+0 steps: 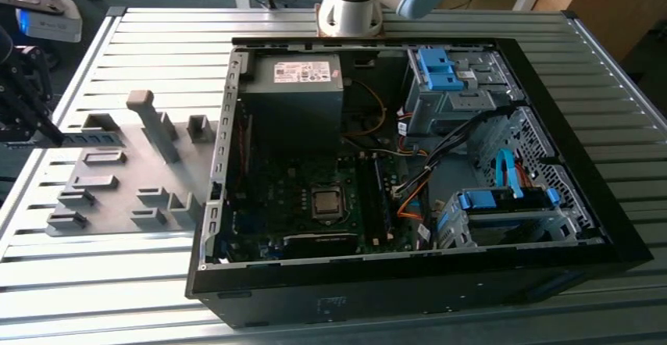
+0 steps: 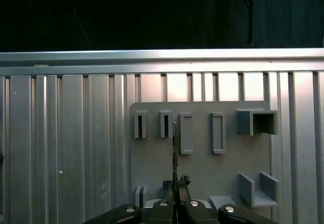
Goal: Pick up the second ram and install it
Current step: 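Pick up the second ram and move it above second insertion slot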
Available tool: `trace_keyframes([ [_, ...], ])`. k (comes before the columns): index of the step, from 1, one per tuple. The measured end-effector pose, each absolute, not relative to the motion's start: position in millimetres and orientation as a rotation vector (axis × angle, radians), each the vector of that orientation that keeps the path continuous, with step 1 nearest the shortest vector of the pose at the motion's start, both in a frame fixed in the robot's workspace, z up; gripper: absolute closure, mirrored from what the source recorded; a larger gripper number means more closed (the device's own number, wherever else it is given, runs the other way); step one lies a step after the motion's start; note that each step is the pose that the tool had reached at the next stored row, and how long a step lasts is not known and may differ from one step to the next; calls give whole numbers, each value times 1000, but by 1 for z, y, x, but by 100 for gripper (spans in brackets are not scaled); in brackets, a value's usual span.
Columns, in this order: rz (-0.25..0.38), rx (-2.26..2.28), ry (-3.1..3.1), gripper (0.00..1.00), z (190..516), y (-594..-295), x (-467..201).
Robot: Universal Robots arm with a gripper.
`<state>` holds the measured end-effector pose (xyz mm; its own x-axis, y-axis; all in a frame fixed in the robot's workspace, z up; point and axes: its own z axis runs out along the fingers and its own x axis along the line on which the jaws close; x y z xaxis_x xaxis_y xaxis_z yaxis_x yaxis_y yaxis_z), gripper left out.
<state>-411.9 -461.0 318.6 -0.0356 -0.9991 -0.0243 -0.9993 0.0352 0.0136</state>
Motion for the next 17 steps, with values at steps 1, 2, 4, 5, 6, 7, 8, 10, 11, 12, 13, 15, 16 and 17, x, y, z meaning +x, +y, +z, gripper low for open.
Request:
trace_keyframes([
  [1, 42, -2176, 2255, 86, 319, -461, -412],
  [2, 42, -2176, 2255, 86, 320, -461, -412],
  [4, 42, -2176, 2254, 86, 321, -461, -412],
  [5, 42, -2176, 2255, 86, 322, -461, -412],
  [6, 42, -2176, 2254, 86, 322, -461, -412],
  [7, 42, -2176, 2255, 86, 323, -461, -412],
  [8, 42, -2176, 2254, 86, 323, -461, -412],
  [10, 42, -2176, 2254, 86, 325, -461, -412],
  [11, 42, -2176, 2254, 86, 325, -461, -412],
  [12, 42, -2176, 2254, 86, 326, -461, -412],
  [13, 42, -2176, 2255, 86, 327, -461, -412],
  [15, 42, -2176, 2255, 86, 328, -461, -412],
  [16, 42, -2176, 2255, 86, 329, -461, -412],
  [17, 42, -2176, 2255, 86, 330, -461, -412],
])
